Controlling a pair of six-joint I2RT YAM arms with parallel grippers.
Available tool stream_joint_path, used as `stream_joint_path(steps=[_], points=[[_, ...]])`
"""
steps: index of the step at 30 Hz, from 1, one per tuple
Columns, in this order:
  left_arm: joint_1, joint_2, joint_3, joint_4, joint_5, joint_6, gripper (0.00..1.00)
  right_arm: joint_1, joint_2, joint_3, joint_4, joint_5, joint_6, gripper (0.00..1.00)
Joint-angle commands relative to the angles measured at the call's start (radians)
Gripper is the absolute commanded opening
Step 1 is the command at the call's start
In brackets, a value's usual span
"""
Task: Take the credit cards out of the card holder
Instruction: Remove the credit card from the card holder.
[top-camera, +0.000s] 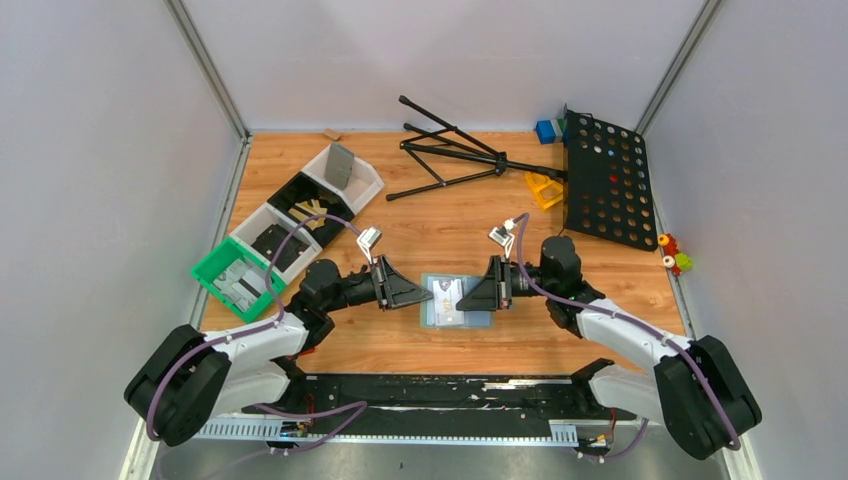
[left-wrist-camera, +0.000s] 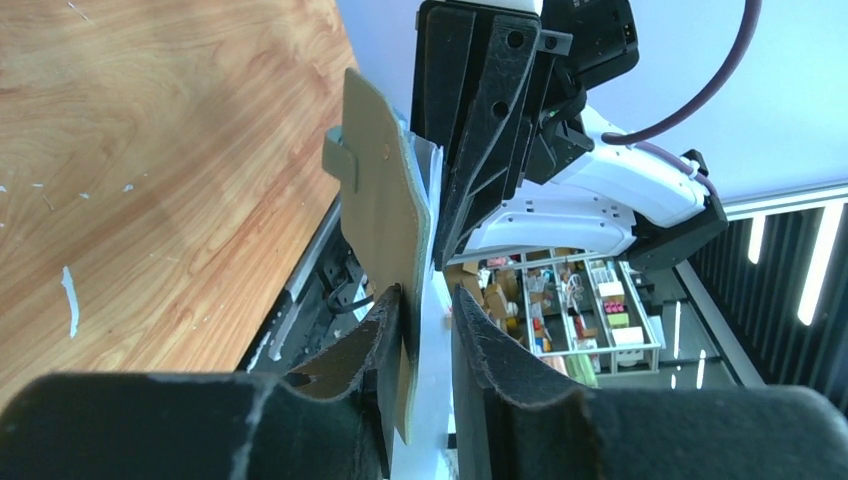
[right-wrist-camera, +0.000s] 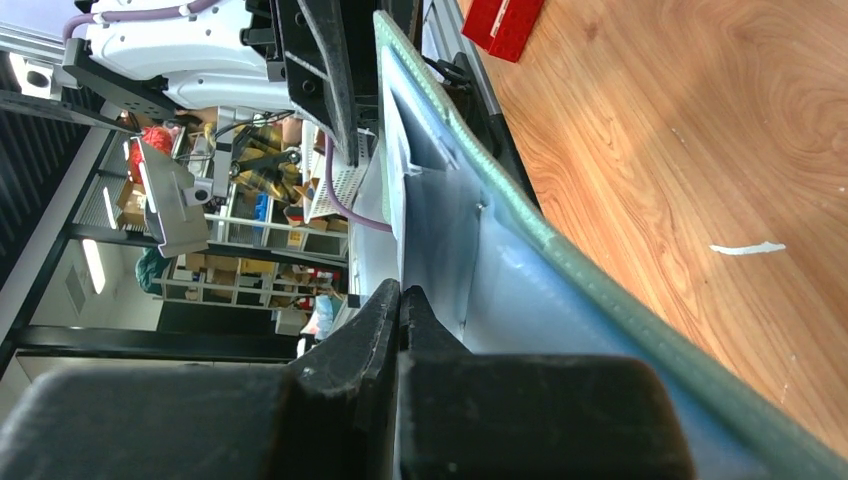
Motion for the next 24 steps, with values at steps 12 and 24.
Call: stream_joint_path(steps=[12, 24], points=[[-0.033, 0.014, -0.03, -0.101, -0.073, 0.142, 0.32, 0.095, 0.159, 0.014, 0.126, 0.177, -0.021, 0.0], [-0.033, 0.46, -0.08, 0.234, -0.07, 0.167, 0.0, 0.105, 0.605, -0.056, 0.538, 0.173, 0.038, 0.0]])
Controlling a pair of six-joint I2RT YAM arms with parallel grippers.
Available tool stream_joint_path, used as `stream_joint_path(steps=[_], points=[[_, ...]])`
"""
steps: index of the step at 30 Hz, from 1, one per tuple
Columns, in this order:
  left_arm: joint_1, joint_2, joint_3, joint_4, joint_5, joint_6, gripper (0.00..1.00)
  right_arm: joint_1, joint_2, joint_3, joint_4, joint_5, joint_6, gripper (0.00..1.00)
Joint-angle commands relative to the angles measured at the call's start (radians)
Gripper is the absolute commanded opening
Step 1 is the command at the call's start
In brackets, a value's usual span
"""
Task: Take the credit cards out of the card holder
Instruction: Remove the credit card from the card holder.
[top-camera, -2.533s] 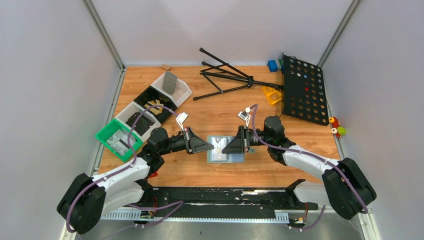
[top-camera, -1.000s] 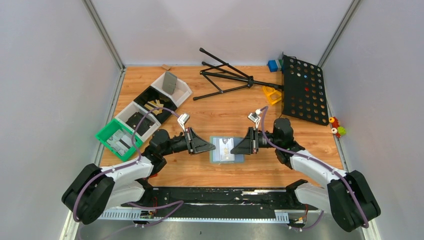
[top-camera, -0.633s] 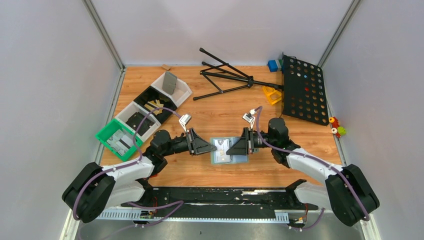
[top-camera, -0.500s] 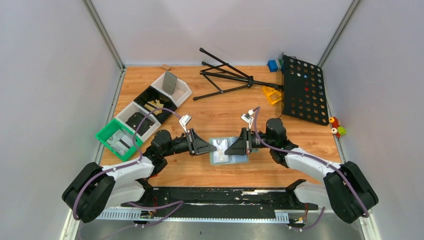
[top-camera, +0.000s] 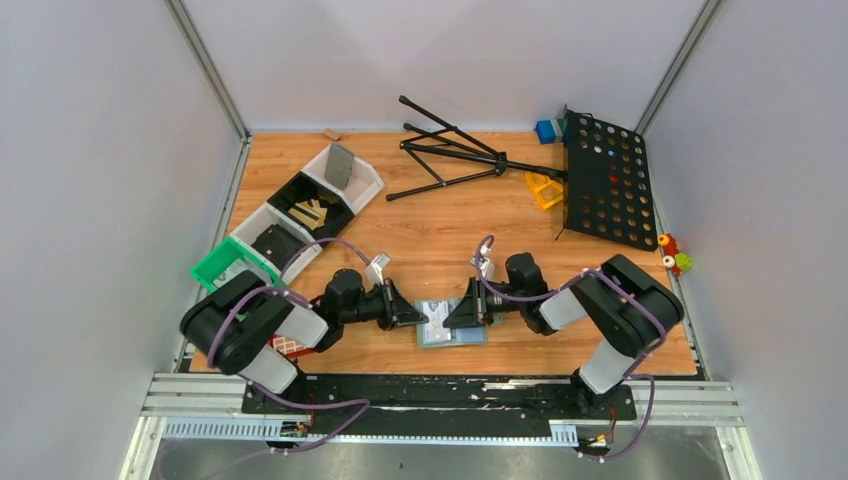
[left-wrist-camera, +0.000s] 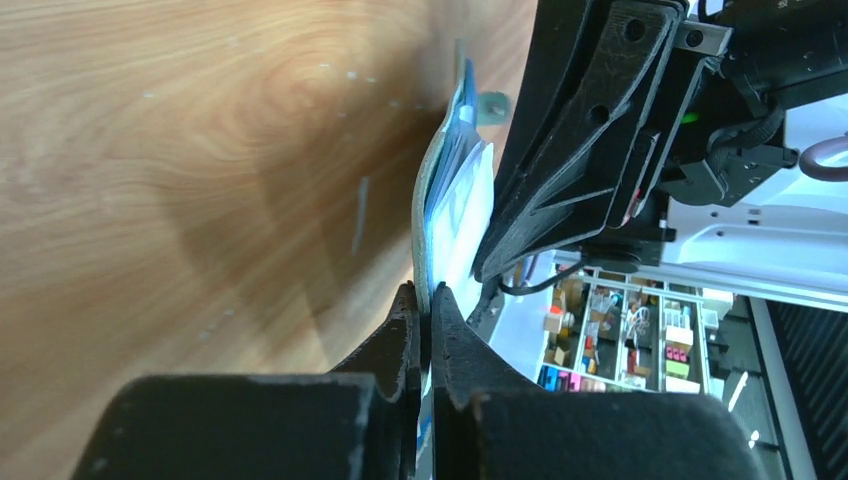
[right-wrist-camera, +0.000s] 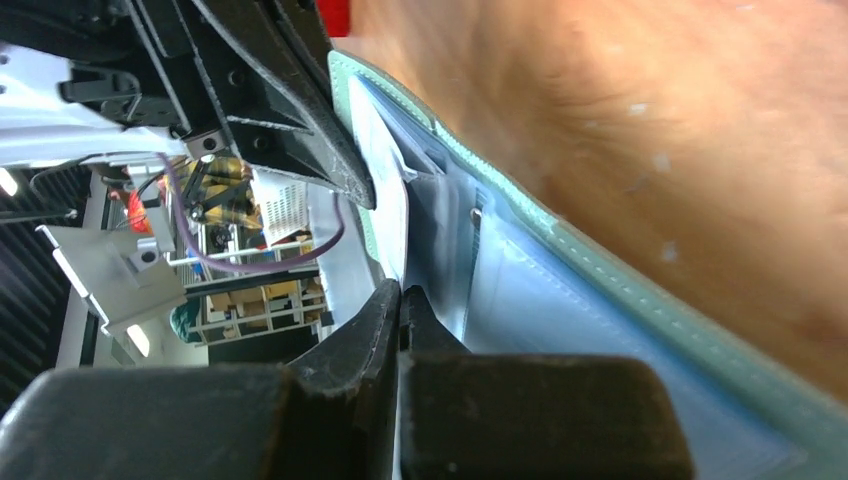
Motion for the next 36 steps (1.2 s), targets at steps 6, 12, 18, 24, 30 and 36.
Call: stream_joint_path(steps=[6, 12, 18, 24, 30, 36], points=[[-0.01, 0.377, -0.03, 0.548, 0.038, -0.078, 0.0, 0.0, 0.342, -0.035, 0.57, 0.0, 0.126, 0.08], [-0.008, 0.557, -0.025, 0.723, 0.054, -0.139, 0.0, -0.005, 0.447, -0.042, 0.688, 0.007, 0.156, 0.2], [-0.006, 0.552, -0.026, 0.723, 0.056, -0.139, 0.0, -0.028, 0.439, -0.054, 0.665, 0.014, 0.132, 0.22], [0.002, 0.558, -0.026, 0.723, 0.059, -0.138, 0.0, -0.054, 0.435, -0.06, 0.647, 0.001, 0.125, 0.05], [0.016, 0.55, -0.04, 0.723, 0.06, -0.133, 0.0, -0.073, 0.429, -0.07, 0.649, -0.005, 0.127, 0.02], [0.042, 0.538, -0.057, 0.718, 0.068, -0.125, 0.0, -0.105, 0.382, -0.078, 0.538, -0.006, 0.071, 0.0]])
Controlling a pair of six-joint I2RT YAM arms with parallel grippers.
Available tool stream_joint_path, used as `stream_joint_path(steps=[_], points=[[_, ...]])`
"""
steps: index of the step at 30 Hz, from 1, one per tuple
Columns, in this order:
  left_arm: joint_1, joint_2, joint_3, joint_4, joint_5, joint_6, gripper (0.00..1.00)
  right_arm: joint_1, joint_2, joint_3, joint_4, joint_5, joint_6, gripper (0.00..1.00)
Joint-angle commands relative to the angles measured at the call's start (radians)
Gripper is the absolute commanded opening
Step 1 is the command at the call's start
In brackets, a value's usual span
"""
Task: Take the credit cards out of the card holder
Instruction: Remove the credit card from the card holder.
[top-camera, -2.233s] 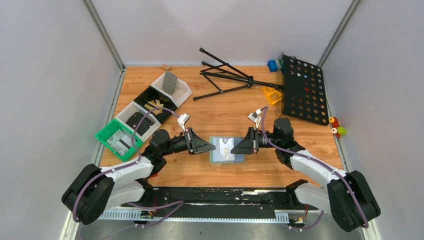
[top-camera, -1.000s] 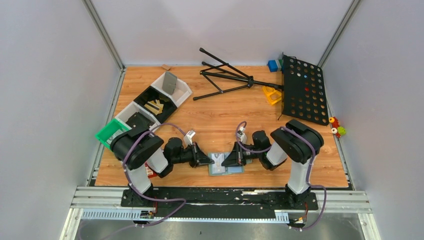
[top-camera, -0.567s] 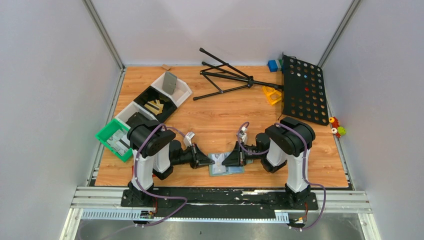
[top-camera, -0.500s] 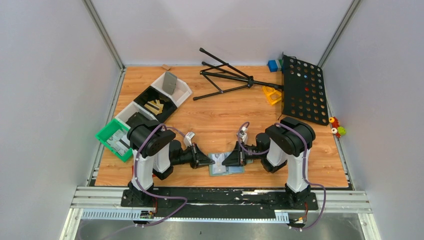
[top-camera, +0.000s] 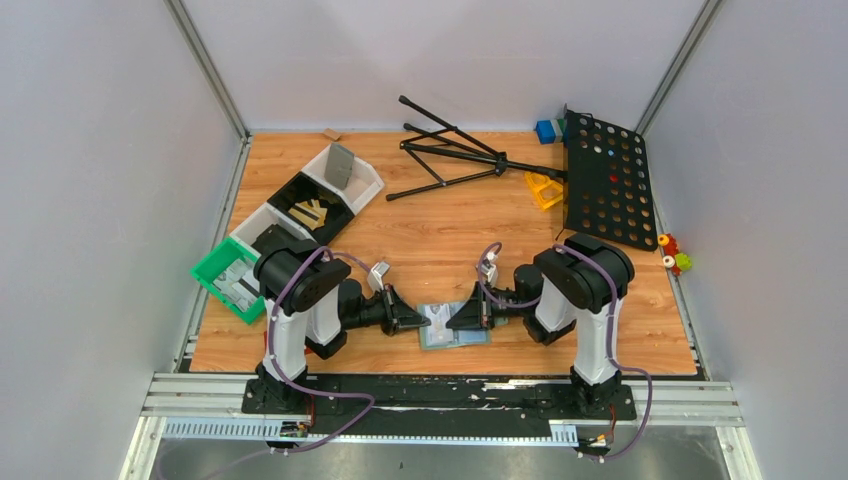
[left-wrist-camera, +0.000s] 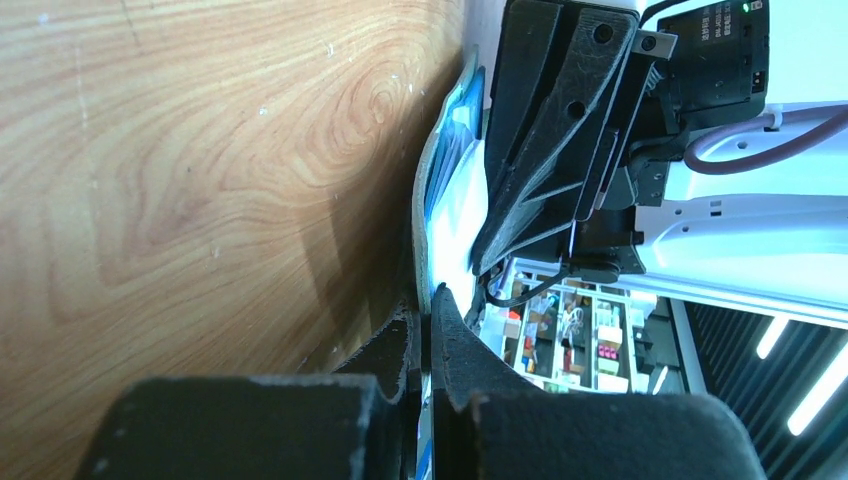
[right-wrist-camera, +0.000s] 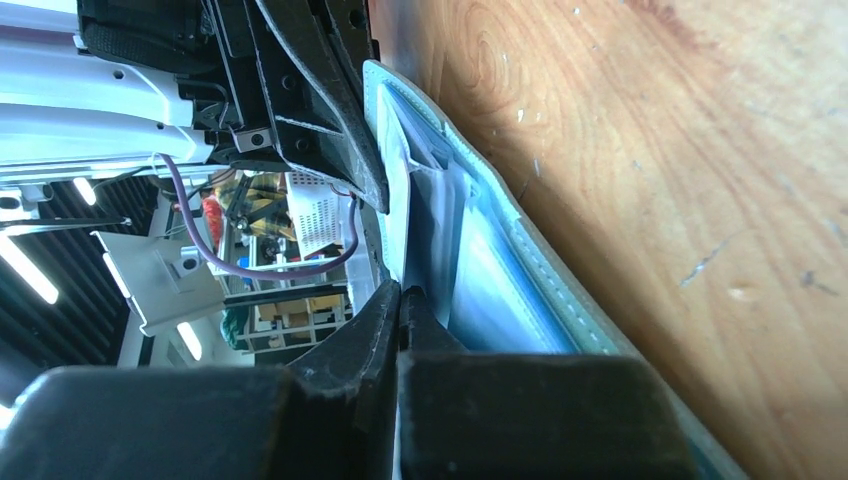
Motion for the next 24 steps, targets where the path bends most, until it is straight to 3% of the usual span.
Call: stream_joint_path(steps=[1, 14, 24], points=[[0.015, -0.009, -0.024, 0.076, 0.021, 0.027, 0.0, -0.039, -0.05, -0.012, -0.089, 0.058, -0.107, 0.0], [0.015, 0.004, -0.018, 0.048, 0.005, 0.032, 0.0, -0.01, -0.216, 0.051, -0.514, 0.16, -0.262, 0.0], [-0.004, -0.086, -0.005, -0.147, -0.043, 0.084, 0.0, 0.028, -0.295, 0.092, -0.685, 0.225, -0.312, 0.0]])
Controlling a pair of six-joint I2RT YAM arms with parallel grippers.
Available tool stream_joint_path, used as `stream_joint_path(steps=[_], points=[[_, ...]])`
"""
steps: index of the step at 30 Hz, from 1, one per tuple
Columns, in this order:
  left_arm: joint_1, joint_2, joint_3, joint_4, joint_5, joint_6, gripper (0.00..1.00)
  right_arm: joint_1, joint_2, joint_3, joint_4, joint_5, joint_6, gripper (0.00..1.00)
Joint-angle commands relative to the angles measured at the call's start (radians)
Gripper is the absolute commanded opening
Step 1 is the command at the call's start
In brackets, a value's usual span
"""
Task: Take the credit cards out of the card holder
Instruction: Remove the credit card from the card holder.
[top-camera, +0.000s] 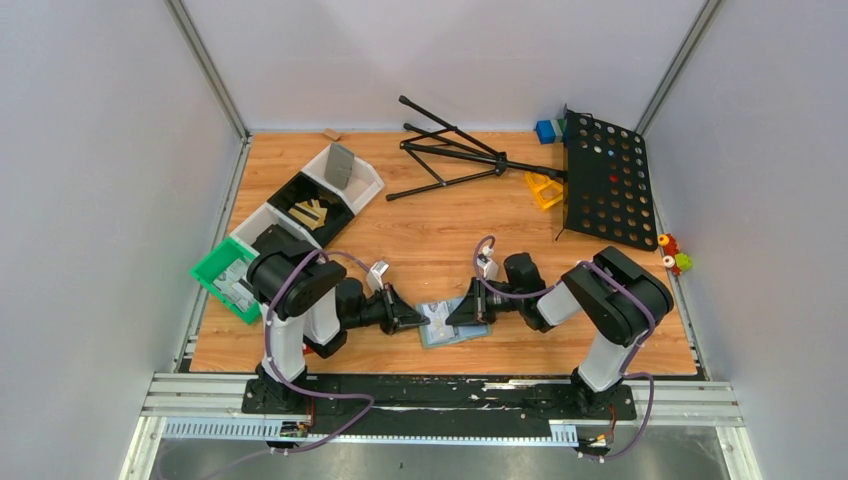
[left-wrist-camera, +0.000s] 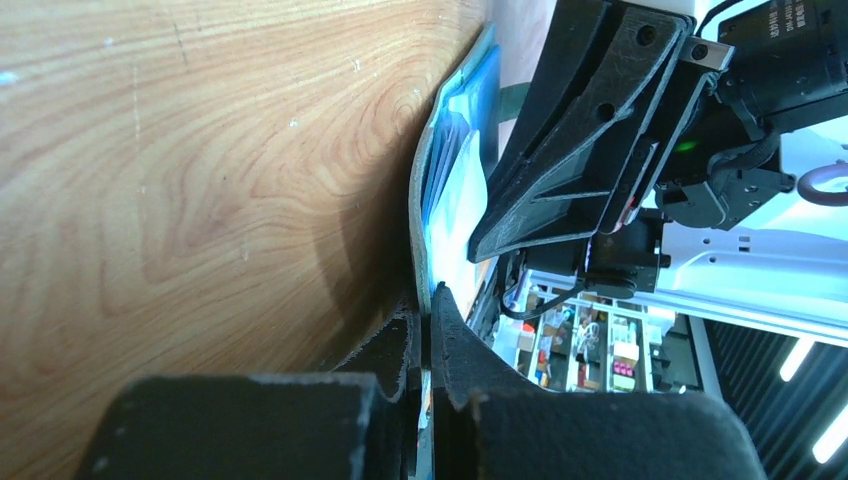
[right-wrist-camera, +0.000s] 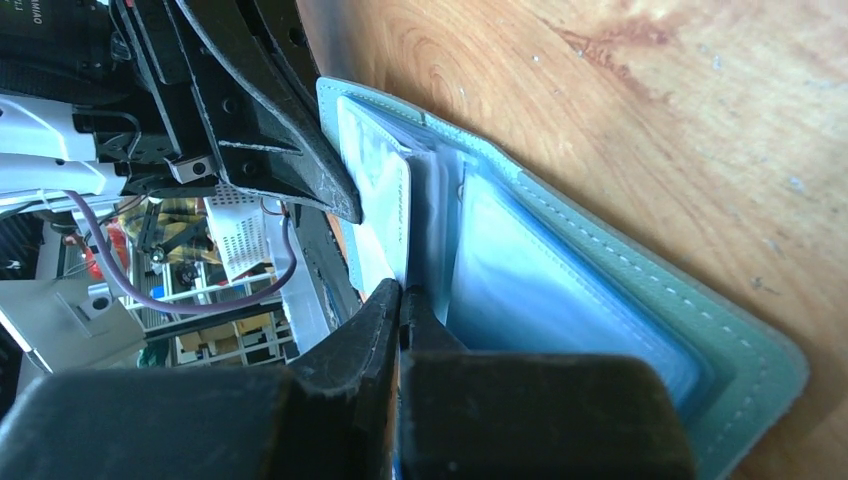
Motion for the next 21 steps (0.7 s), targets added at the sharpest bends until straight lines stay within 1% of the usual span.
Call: stream_joint_path(steps=[1, 3, 6, 10, 13, 16, 18, 20, 21], points=[[-0.007, -0.059, -0.008, -0.097, -0.013, 0.067, 0.0, 0.005, -0.026, 0.018, -0.1, 0.101, -0.066, 0.0], [-0.015, -0.08, 0.001, -0.146, -0.029, 0.08, 0.0, 0.025, -0.028, 0.029, -0.12, 0.115, -0.072, 0.0], [-0.039, -0.122, 0.019, -0.246, -0.061, 0.106, 0.0, 0.049, -0.029, 0.044, -0.124, 0.124, -0.069, 0.03], [-0.064, -0.227, 0.051, -0.459, -0.12, 0.169, 0.0, 0.056, -0.039, 0.062, -0.137, 0.127, -0.072, 0.06], [-0.067, -0.32, 0.072, -0.645, -0.161, 0.226, 0.0, 0.061, -0.058, 0.08, -0.192, 0.141, -0.094, 0.08], [-0.069, -0.379, 0.091, -0.758, -0.182, 0.263, 0.0, 0.077, -0.076, 0.094, -0.227, 0.162, -0.111, 0.15], [-0.073, -0.411, 0.103, -0.812, -0.197, 0.284, 0.0, 0.086, -0.085, 0.102, -0.237, 0.167, -0.114, 0.21], [-0.074, -0.435, 0.109, -0.839, -0.197, 0.297, 0.0, 0.088, -0.09, 0.104, -0.225, 0.152, -0.107, 0.25], [-0.074, -0.442, 0.11, -0.839, -0.189, 0.299, 0.02, 0.087, -0.09, 0.107, -0.219, 0.143, -0.106, 0.26]])
